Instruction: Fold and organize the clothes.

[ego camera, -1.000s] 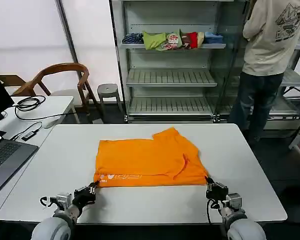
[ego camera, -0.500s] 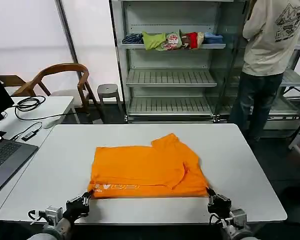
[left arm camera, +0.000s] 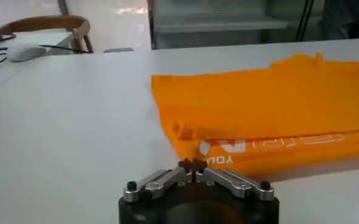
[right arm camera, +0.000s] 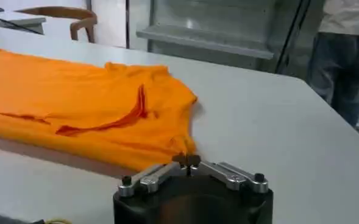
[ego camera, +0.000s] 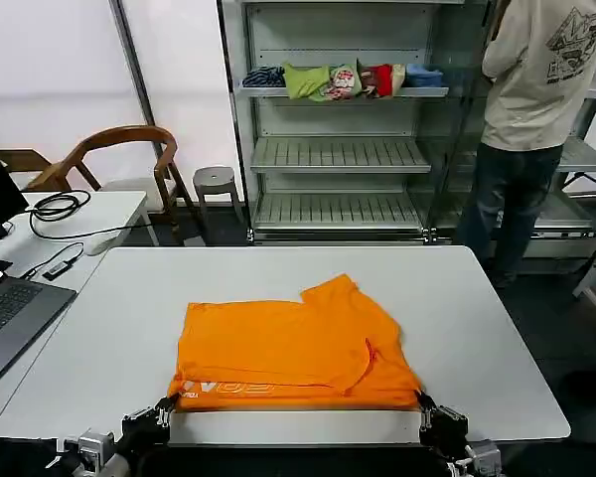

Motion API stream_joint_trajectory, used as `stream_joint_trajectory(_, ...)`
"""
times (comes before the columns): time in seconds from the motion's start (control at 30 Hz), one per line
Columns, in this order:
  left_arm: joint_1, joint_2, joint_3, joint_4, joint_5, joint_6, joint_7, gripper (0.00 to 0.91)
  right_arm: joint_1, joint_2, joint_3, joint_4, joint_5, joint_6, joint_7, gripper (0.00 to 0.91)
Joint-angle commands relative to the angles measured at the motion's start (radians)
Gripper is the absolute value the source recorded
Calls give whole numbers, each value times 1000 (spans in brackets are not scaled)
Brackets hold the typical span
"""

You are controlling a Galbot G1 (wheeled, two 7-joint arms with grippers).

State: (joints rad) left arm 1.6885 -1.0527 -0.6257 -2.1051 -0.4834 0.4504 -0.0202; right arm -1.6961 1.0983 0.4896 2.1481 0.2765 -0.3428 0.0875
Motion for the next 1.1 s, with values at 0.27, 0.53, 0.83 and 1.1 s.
stream_joint_trajectory(0.27, 55, -9, -3, -35, 23, 6, 5, 907, -25, 8, -23, 19, -16, 2, 4, 907)
stream_joint_trajectory(0.53, 41, 2, -26, -51, 44, 11, -3, 907, -33, 8, -7, 41, -29, -1, 13, 907)
stream_joint_trajectory(0.83, -20, 22, -63, -72, 24, 32, -4, 907, -2, 2, 41, 131, -18, -17, 8, 907)
stream_joint_trajectory(1.1, -214, 28, 2, 7, -16, 24, 1, 907, 292, 30, -79, 13, 45, -95, 80, 907)
